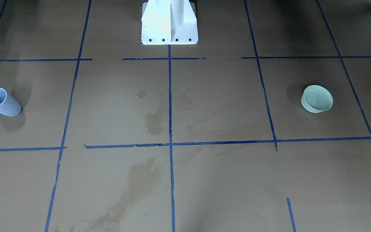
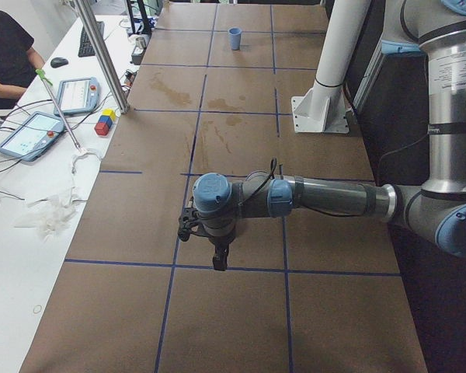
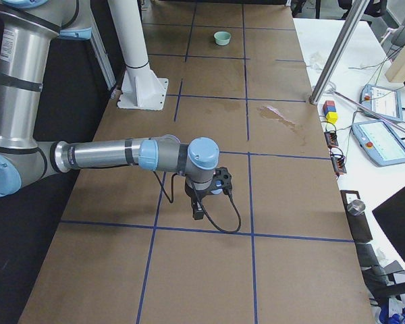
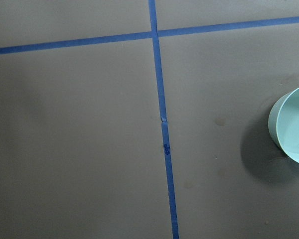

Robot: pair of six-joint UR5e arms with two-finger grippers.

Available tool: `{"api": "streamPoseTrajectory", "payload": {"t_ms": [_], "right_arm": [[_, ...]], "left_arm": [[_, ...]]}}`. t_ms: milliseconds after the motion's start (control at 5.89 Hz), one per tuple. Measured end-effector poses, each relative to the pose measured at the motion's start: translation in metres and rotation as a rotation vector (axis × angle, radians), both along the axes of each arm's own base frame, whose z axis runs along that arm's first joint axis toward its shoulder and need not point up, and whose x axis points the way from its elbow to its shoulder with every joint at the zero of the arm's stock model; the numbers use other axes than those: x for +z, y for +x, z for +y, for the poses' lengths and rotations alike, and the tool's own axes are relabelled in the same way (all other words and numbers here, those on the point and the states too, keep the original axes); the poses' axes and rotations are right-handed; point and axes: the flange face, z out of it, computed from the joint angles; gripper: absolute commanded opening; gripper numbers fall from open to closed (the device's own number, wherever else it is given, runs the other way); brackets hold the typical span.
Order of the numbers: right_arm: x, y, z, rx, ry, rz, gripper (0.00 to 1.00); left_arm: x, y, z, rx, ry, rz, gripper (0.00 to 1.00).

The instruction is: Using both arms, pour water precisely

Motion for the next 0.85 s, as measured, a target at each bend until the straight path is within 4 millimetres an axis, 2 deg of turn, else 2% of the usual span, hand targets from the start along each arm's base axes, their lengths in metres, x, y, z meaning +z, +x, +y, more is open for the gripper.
{"api": "streamPoseTrajectory", "payload": {"t_ms": [339, 848], "right_arm": [[0.007, 0.007, 0.011, 0.014, -0.017, 0.004, 1.00], [0.017, 0.008, 0.016, 0.014, -0.039, 0.006, 1.00]], "left_arm": [[0.000, 0.000, 0.000, 0.005, 0.006, -0.004, 1.00], [0.000, 0.000, -0.001, 0.004, 0.005, -0.003, 1.00]]}}
